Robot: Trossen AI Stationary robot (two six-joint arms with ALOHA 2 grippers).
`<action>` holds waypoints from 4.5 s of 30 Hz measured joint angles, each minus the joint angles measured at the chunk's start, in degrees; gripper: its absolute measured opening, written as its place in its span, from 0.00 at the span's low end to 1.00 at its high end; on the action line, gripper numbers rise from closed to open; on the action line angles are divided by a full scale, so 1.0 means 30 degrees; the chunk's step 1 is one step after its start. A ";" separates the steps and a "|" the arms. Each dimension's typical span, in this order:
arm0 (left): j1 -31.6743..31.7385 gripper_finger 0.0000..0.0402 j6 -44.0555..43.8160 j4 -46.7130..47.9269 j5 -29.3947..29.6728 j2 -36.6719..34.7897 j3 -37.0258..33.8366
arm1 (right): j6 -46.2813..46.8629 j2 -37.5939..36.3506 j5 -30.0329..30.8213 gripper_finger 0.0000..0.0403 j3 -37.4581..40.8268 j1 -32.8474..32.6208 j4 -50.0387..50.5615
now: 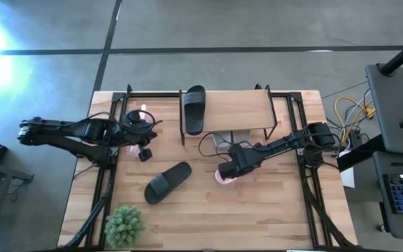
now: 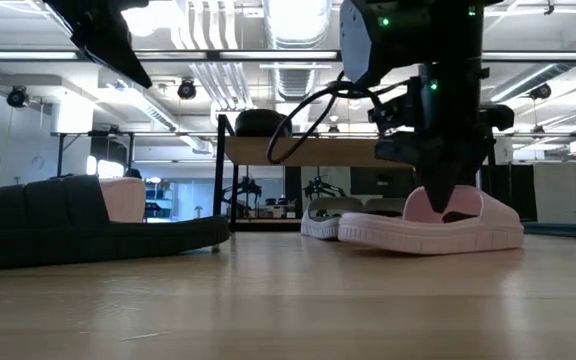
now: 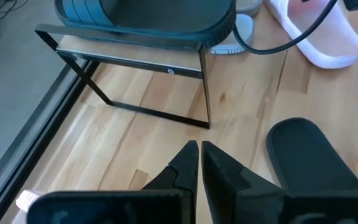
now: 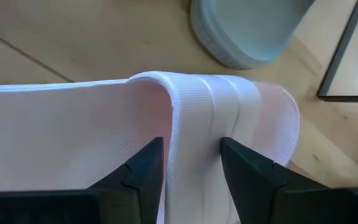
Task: Pick and place slides into the shelf
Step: Put the right pink slide on the shelf
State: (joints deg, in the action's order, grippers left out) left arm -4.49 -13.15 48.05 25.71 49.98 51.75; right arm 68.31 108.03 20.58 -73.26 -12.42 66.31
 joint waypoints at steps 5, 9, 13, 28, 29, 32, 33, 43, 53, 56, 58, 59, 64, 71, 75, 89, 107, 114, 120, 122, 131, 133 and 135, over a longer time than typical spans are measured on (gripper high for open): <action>0.0000 0.02 0.0117 -0.0020 -0.0005 0.0335 0.0000 | -0.0006 -0.0018 0.0149 0.37 0.0323 -0.0008 -0.0278; 0.0000 0.02 0.0168 -0.0012 -0.0001 0.0446 0.0000 | 0.0205 -0.0029 0.0635 0.37 0.0521 -0.0015 0.0076; 0.0000 0.02 0.0175 -0.0005 0.0002 0.0421 0.0000 | 0.0372 -0.0029 0.1280 0.35 0.0535 -0.0116 0.0645; -0.0007 0.02 0.0099 0.0003 -0.0173 0.0148 -0.0112 | 0.0753 -0.0076 0.1799 0.03 -0.0045 -0.2174 0.2476; -0.0007 0.02 0.0073 0.0008 -0.0173 0.0141 -0.0155 | 0.0624 -0.0155 0.1792 0.03 -0.0412 -0.2617 0.2459; -0.0007 0.02 0.0073 0.0003 -0.0173 0.0121 -0.0189 | 0.0087 -0.0580 0.2185 0.03 -0.1944 -0.4257 0.2483; -0.0007 0.02 0.0074 0.0002 -0.0165 0.0115 -0.0189 | 0.0097 -0.0709 0.2620 0.03 -0.2607 -0.4850 0.2632; -0.0007 0.02 0.0142 -0.0096 -0.0100 0.0071 -0.0197 | 0.1763 -0.1551 0.9334 0.03 -0.9118 -0.7976 0.7764; -0.0007 0.02 0.0032 -0.0435 0.0104 -0.0021 -0.0226 | -0.6978 -0.2823 1.1657 0.03 -1.0466 -0.3227 0.7932; -0.0008 0.02 0.0029 -0.0414 0.0105 -0.0141 -0.0248 | -0.9393 -0.3416 1.1630 0.03 -1.0366 -0.1260 0.7920; -0.0009 0.02 0.0028 -0.0449 0.0254 -0.0176 -0.0249 | -1.2170 -0.3694 1.1667 0.03 -1.0321 0.0092 0.7892; -0.0022 0.02 0.0022 -0.0444 0.0489 -0.0176 -0.0262 | -1.3729 -0.3805 1.1667 0.03 -1.0267 0.0721 0.7906; -0.0015 0.02 0.0004 -0.0467 0.1757 -0.0176 -0.0303 | -2.1454 -0.4000 1.1651 0.03 -1.0016 0.3662 0.7917; -0.0010 0.02 -0.0027 -0.0895 0.2050 -0.0176 -0.0466 | -2.6802 -0.4022 1.0173 0.03 -0.9341 0.6753 0.7669; -0.0013 0.02 -0.0473 -0.1507 0.2633 -0.0110 -0.0517 | -2.8705 -0.4185 0.8565 0.03 -0.8679 0.7937 0.7001; -0.0007 0.02 -0.1022 -0.1877 0.3984 0.0021 -0.0491 | -3.2874 -0.9688 0.7686 0.03 -0.1576 0.9738 -0.0547; 0.0007 0.02 -0.1027 -0.1877 0.4263 0.2065 -0.0350 | -3.5139 -1.0360 0.6426 0.03 0.1369 1.0346 -0.4337; 0.0007 0.02 -0.1027 -0.1877 0.4257 0.2490 -0.0297 | -3.5410 -1.0498 0.6074 0.03 0.1682 1.0913 -0.4414; 0.0007 0.02 -0.1040 -0.1877 0.4357 0.2412 -0.0291 | -3.5348 -1.0512 0.6011 0.03 0.2074 1.1366 -0.4429; 0.0007 0.02 -0.1067 -0.1885 0.4475 0.2366 -0.0291 | -3.5361 -1.0520 0.6071 0.03 0.2232 1.1402 -0.4455; 0.0007 0.02 -0.1078 -0.1885 0.4556 0.2286 -0.0291 | -3.5348 -1.0513 0.6149 0.05 0.2546 1.1399 -0.4325; 0.0007 0.02 -0.1078 -0.1883 0.4554 0.2286 -0.0291 | -3.5172 -1.0503 0.6148 0.08 0.2544 1.1402 -0.4250; 0.0007 0.02 -0.1078 -0.1885 0.4552 0.2272 -0.0291 | -3.4674 -1.0491 0.6149 0.11 0.2461 1.1402 -0.4148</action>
State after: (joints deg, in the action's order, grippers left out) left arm -4.47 -16.38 42.39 39.36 56.80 50.87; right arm -35.71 76.55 39.03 -65.88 21.78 53.87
